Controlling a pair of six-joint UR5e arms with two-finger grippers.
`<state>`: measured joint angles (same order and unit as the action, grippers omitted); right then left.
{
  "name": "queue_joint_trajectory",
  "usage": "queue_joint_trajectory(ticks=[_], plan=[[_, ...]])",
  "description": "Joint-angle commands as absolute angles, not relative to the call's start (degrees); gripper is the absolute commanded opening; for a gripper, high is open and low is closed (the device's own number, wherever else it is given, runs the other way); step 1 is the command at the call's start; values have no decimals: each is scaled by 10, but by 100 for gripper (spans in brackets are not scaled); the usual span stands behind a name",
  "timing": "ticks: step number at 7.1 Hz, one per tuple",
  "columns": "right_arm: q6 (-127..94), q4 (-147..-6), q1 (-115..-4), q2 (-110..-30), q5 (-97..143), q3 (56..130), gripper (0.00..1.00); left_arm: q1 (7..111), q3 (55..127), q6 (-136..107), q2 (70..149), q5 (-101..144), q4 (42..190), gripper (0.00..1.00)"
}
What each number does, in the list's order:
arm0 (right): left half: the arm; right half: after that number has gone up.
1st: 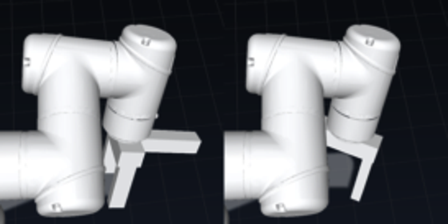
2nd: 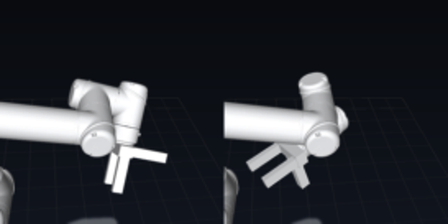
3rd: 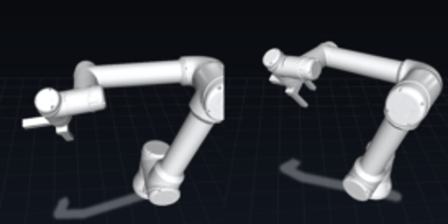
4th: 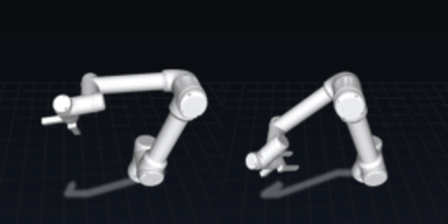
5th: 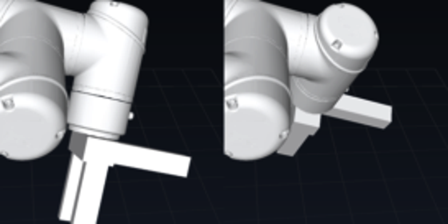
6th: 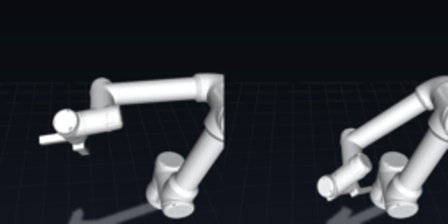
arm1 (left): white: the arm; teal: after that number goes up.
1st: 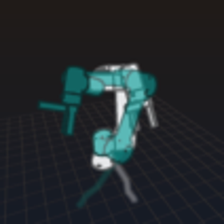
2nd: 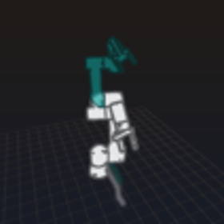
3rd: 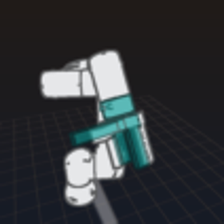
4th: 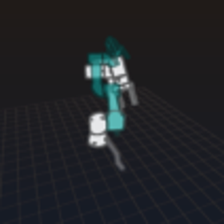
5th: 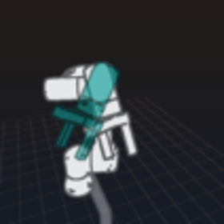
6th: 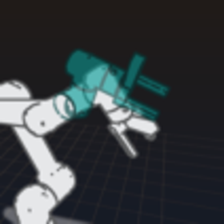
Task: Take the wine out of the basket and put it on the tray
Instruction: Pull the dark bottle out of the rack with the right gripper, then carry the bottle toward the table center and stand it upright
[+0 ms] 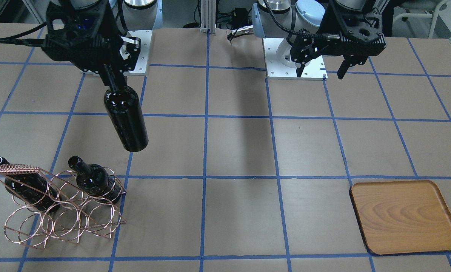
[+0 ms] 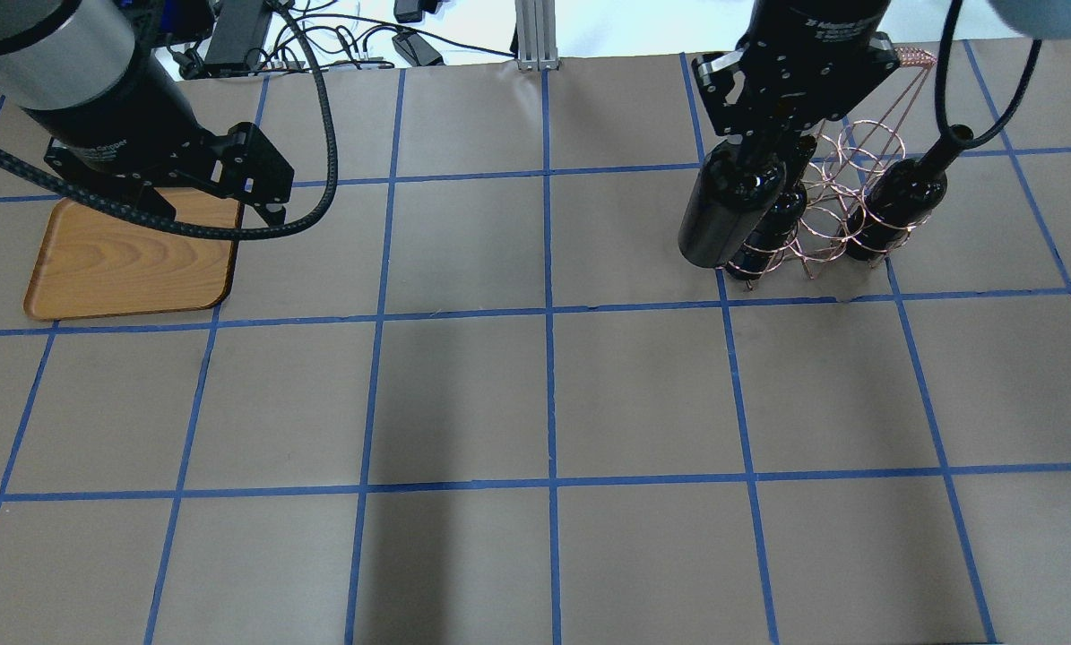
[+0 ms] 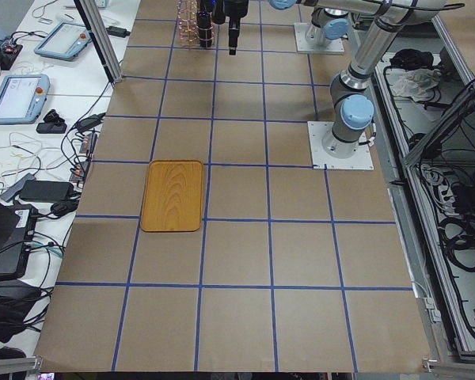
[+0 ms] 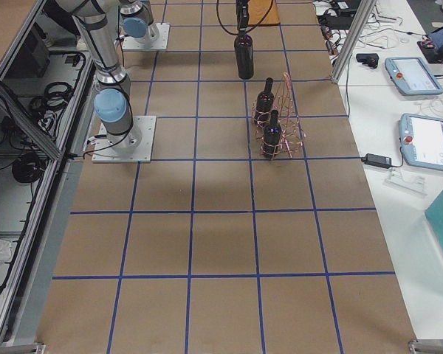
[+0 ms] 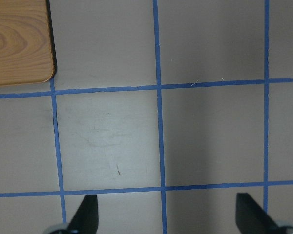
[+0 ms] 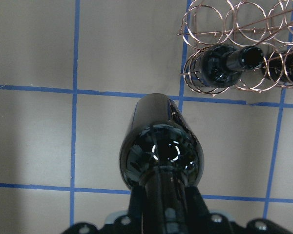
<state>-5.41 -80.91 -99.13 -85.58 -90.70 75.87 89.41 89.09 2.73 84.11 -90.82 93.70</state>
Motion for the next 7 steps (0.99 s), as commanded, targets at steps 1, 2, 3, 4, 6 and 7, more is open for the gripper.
queue_joint_trajectory(ticks=[1,2,3,4,6,7], plan=[[-170,-845,-1071,-817,-902,759,0,894,891,27,841,-908,937,100],[-213,-885,-1103,-787,-899,760,0,894,890,27,841,-908,937,100],[-249,-912,-1121,-756,-897,760,0,894,890,27,841,-908,937,100],[-276,-938,-1143,-738,-884,761,0,892,890,28,841,-909,937,100],[-316,-981,-1173,-717,-878,786,0,889,889,28,840,-910,937,100],[-338,-1029,-1184,-714,-878,821,0,889,889,28,840,-910,937,100]])
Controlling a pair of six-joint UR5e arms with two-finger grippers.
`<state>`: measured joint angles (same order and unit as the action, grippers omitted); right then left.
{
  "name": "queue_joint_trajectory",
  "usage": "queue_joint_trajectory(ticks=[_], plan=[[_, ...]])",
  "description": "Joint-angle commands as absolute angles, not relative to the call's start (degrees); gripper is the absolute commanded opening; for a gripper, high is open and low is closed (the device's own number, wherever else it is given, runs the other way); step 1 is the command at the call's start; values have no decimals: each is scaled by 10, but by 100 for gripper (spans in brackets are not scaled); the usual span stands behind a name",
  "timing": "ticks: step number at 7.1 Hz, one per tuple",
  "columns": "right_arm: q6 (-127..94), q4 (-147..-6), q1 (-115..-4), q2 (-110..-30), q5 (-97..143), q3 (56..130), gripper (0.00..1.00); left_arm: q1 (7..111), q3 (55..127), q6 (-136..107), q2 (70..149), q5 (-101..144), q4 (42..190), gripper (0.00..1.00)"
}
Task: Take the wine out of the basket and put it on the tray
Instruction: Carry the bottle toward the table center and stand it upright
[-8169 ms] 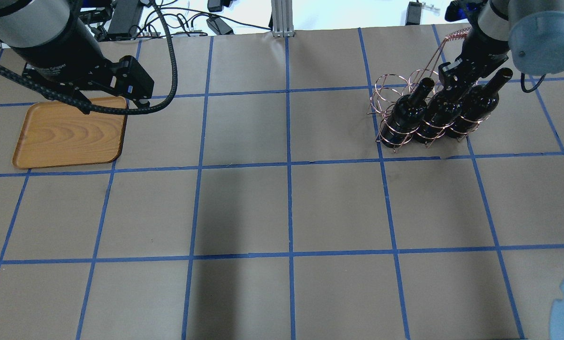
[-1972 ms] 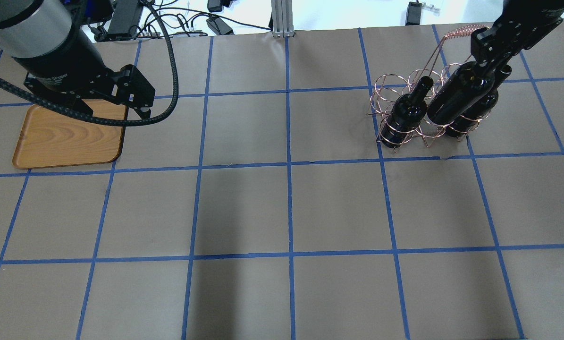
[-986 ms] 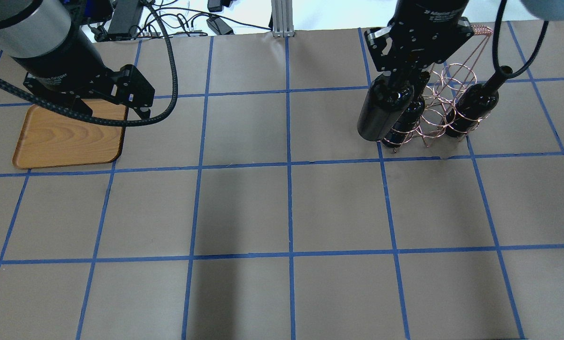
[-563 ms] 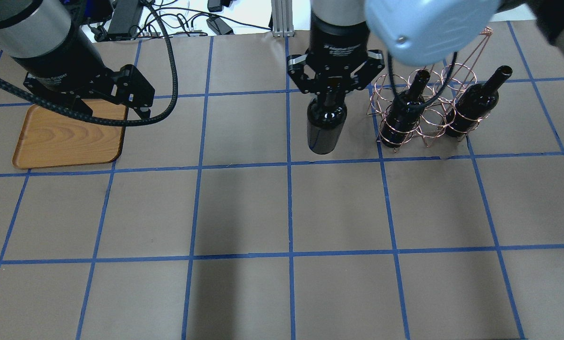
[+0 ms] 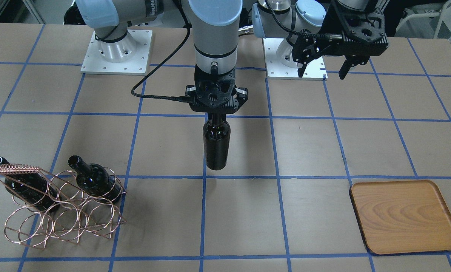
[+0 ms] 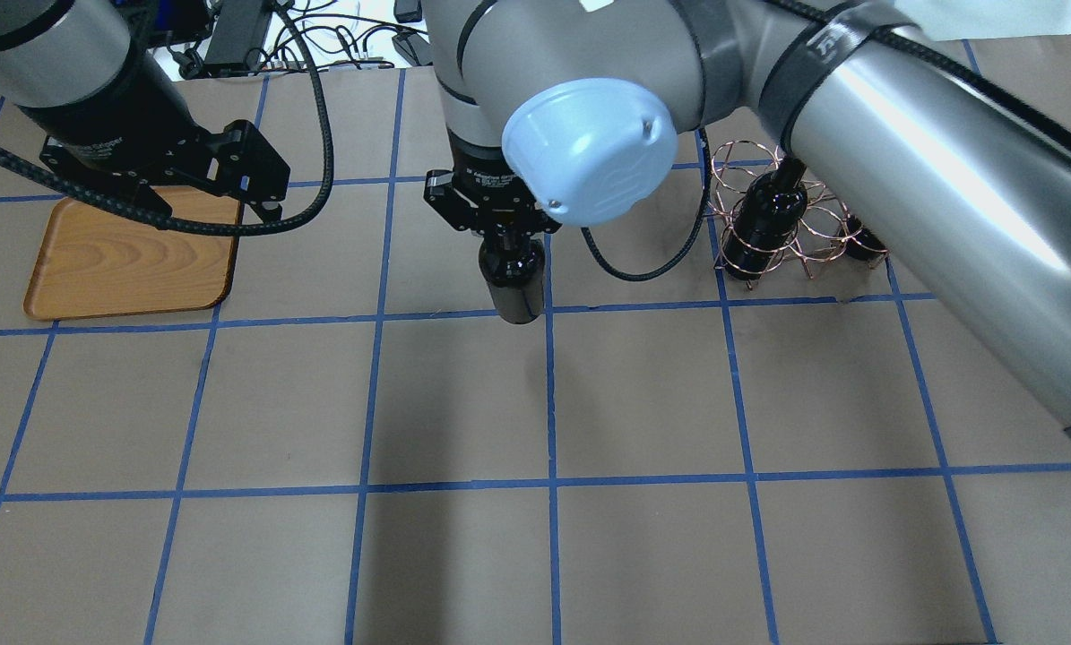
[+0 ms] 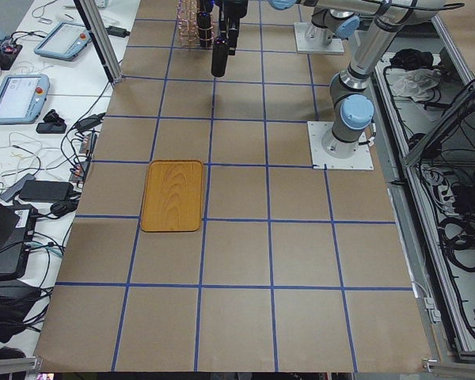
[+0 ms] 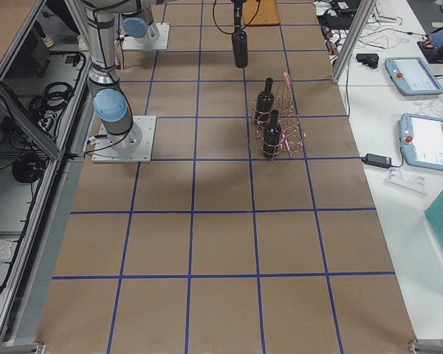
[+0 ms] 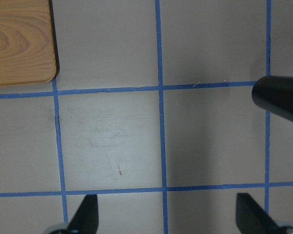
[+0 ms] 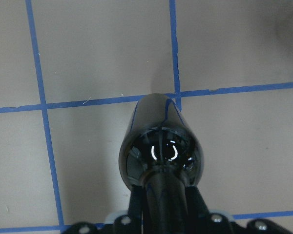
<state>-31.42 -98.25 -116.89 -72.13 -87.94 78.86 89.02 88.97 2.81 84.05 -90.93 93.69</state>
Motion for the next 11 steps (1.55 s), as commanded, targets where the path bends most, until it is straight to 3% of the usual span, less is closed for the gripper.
queue_joint_trajectory(ticks=[1,9,10,11], plan=[[-353,-1032,-1186,-715,-875,833,0,889,889,28,839,-910,934,100],[-417,-968,-1234,-733,-832,858,0,889,889,28,839,-910,933,100],[-413,-968,-1234,-733,-832,858,39,889,889,28,839,-910,933,100],[-409,-975,-1234,-734,-842,857,95,889,889,28,838,-910,933,100]])
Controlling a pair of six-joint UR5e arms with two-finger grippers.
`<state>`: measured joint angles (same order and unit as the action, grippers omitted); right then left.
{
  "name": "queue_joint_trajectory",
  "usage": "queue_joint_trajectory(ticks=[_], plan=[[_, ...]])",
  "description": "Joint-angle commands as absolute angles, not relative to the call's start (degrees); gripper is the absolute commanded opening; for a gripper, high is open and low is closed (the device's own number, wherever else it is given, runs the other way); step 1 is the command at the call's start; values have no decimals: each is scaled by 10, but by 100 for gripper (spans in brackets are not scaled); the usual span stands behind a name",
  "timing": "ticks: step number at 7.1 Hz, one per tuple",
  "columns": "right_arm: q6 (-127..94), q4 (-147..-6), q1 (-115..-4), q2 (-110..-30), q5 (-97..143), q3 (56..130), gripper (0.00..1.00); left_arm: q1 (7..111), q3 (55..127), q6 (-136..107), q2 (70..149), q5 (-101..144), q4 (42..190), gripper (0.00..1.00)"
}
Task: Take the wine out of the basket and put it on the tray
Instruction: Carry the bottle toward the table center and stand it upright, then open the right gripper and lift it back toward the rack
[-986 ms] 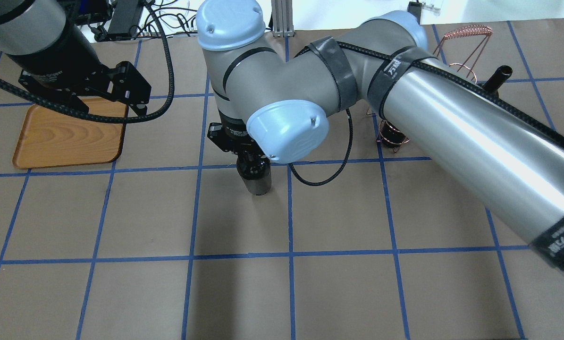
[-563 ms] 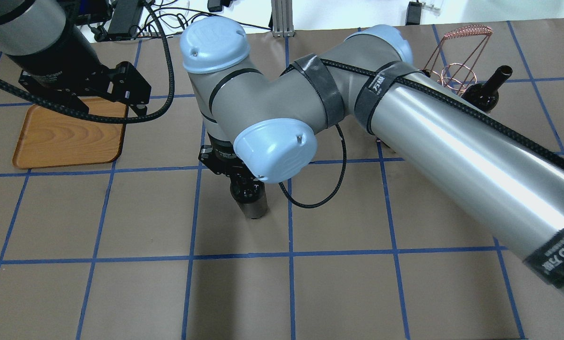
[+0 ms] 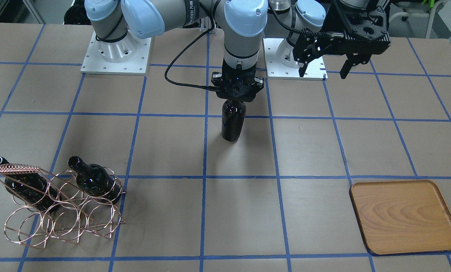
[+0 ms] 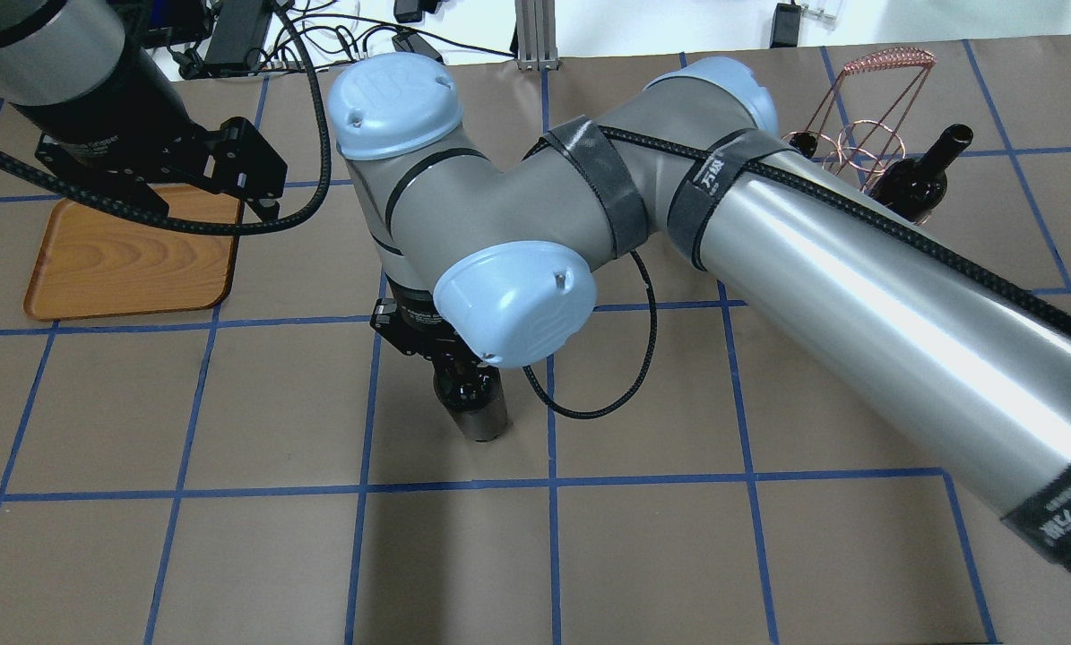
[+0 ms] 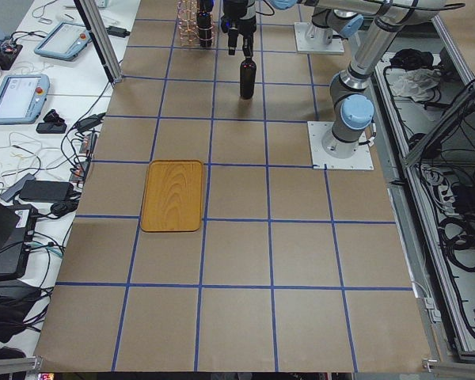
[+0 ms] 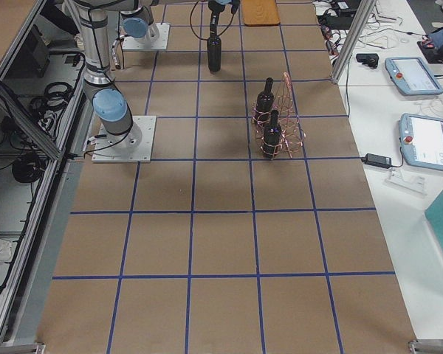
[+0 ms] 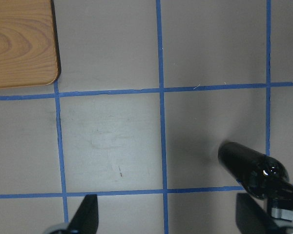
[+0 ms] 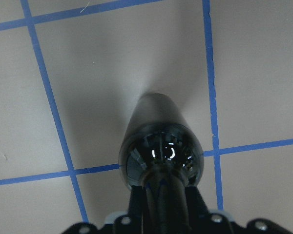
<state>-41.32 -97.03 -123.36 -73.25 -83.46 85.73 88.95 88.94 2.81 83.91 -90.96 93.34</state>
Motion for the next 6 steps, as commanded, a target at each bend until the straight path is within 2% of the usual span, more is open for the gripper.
queue_joint_trajectory(ticks=[1,4,6], plan=[[-410,-975,-1234,-733,-839,857,99,889,889,28,838,-910,933,100],[-404,-978,-1216,-752,-843,851,100,889,889,28,838,-910,938,100],[-283,-974,-1118,-784,-863,851,100,892,890,21,840,-908,936,100]])
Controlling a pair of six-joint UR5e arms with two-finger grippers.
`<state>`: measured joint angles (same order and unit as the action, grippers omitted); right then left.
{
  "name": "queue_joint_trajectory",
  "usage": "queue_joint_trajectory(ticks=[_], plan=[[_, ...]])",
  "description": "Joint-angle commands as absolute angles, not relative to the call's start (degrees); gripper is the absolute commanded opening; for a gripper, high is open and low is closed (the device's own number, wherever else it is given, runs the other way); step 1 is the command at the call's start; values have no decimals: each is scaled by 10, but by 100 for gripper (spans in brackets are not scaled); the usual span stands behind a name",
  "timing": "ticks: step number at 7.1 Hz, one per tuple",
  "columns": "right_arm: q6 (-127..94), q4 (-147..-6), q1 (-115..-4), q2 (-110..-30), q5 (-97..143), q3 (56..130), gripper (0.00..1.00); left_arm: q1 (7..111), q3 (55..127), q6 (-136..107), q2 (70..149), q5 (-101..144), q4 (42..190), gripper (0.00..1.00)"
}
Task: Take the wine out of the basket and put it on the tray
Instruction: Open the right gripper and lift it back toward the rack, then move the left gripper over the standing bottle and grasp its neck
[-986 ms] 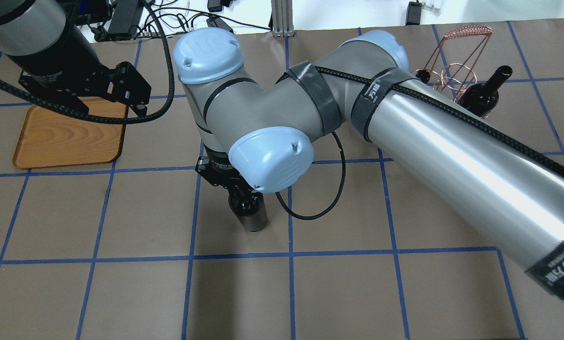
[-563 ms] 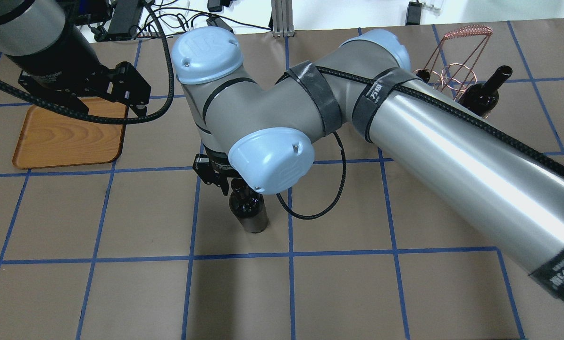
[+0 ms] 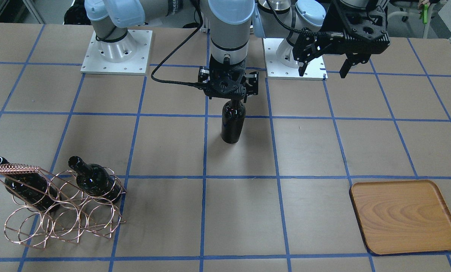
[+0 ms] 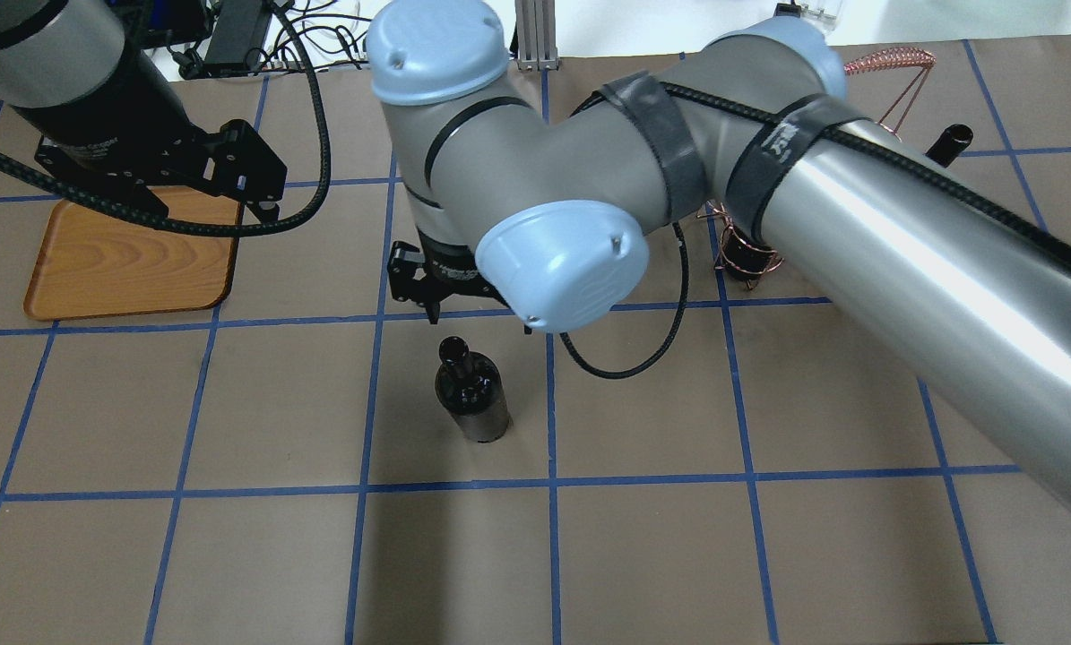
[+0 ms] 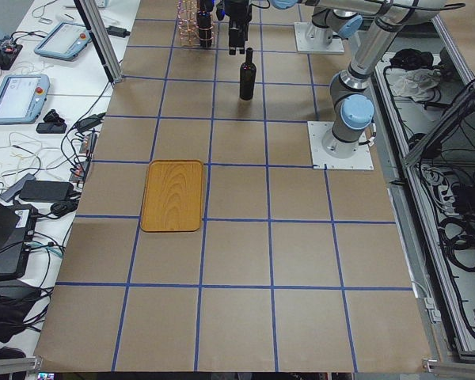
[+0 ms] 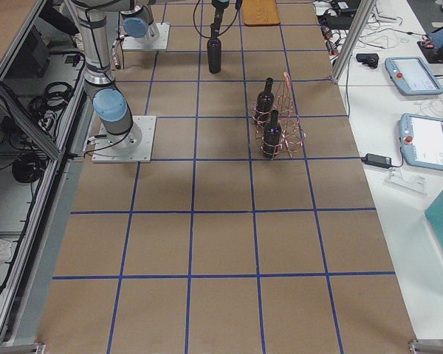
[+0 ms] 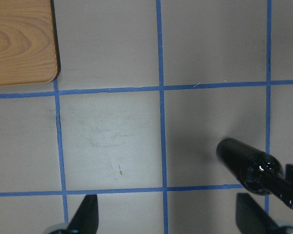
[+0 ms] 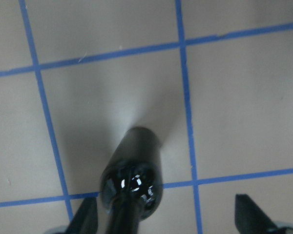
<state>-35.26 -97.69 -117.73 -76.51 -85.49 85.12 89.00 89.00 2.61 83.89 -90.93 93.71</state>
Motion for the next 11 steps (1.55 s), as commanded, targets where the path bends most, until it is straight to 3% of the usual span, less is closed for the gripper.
queue_joint_trajectory(ticks=[1,4,8,11], plan=[[-229,-973,-1061,-800,-867,850,100,895,892,18,846,-908,938,100],[-94,-976,-963,-817,-982,850,100,943,899,-70,862,-898,932,100],[-93,-983,-958,-829,-920,848,100,1047,907,-241,923,-864,925,100],[-77,-996,-958,-834,-795,849,100,1072,991,-289,925,-849,833,100]])
